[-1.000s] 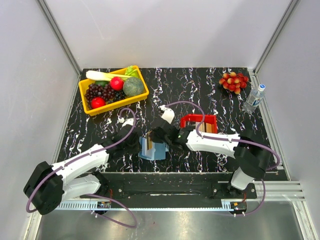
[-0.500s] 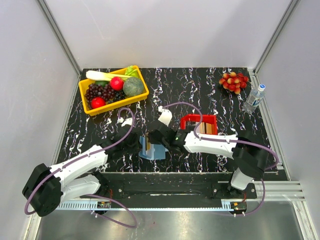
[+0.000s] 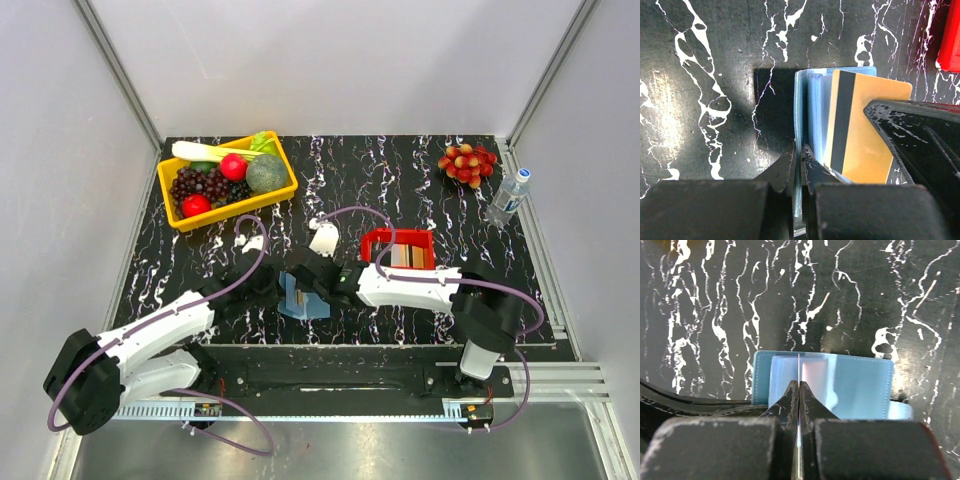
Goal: Put the credit cards into the card holder
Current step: Insert the credit card into the card holder.
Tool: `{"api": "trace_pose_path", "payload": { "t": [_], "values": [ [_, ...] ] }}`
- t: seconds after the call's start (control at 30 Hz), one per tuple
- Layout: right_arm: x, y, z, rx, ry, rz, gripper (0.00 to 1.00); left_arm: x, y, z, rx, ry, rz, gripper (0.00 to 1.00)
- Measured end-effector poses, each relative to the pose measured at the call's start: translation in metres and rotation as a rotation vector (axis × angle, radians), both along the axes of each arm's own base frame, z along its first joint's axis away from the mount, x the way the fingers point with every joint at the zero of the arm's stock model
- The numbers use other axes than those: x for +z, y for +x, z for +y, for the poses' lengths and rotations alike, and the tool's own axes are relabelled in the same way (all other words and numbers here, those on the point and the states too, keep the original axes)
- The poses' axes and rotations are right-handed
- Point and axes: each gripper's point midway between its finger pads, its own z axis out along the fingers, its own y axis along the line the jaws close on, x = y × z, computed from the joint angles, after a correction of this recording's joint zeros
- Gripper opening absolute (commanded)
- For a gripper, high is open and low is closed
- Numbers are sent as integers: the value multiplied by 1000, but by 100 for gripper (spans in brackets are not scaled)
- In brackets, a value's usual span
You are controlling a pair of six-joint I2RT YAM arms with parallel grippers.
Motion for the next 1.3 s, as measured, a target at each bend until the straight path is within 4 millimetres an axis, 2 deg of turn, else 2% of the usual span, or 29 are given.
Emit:
{"api": "trace_pose_path", "payload": {
  "t": [0.37, 0.57, 0.7, 0.97, 1.3],
  "values": [
    [-11, -3, -32, -30, -119, -21, 0, -3, 0, 2, 8, 10, 1, 0],
    [-39, -14, -36, 25, -91, 66, 0, -17, -4, 10, 24, 45, 28, 0],
    [-54, -12, -43, 34, -8, 150, 0, -25, -5, 13, 36, 71, 43, 0],
    [-48, -5, -49, 47, 225, 207, 0, -45, -5, 16, 55, 116, 89, 0],
    [-27, -9, -27, 125, 395, 222, 0, -48, 4, 11, 72, 110, 74, 0]
  ]
}}
